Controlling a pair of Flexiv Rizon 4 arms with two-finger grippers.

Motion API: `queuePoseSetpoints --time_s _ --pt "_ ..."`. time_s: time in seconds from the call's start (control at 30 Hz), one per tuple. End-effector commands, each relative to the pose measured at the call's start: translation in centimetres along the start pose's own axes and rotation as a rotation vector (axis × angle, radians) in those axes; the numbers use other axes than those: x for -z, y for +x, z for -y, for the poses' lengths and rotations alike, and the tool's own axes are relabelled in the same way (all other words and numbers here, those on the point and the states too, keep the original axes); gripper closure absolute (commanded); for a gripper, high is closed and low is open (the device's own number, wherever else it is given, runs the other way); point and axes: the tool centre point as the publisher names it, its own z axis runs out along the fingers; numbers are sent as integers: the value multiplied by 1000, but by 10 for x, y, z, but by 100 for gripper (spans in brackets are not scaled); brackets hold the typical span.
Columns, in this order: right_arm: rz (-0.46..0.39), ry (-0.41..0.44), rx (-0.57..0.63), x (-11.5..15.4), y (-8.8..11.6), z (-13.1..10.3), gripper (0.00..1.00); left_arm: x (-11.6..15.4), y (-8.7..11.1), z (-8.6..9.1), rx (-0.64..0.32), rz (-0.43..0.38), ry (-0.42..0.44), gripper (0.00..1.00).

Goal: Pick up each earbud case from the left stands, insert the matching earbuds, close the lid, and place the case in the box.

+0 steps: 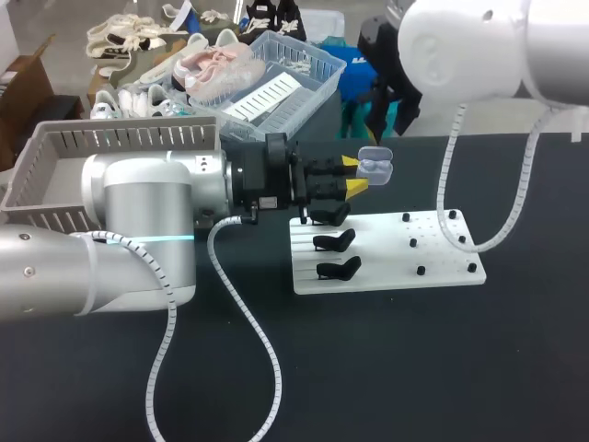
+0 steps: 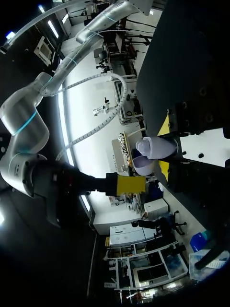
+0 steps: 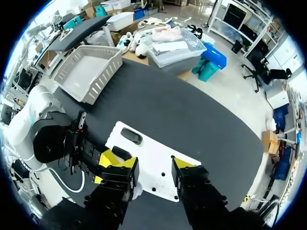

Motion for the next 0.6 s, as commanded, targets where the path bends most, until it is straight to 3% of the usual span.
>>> queuePoseSetpoints --time_s 0.03,0.6 --pt "19 -4 -4 3 10 -2 58 0 0 1 -1 0 -3 100" --pt "50 -26 1 8 27 -13 57 0 0 1 -1 0 -3 100"
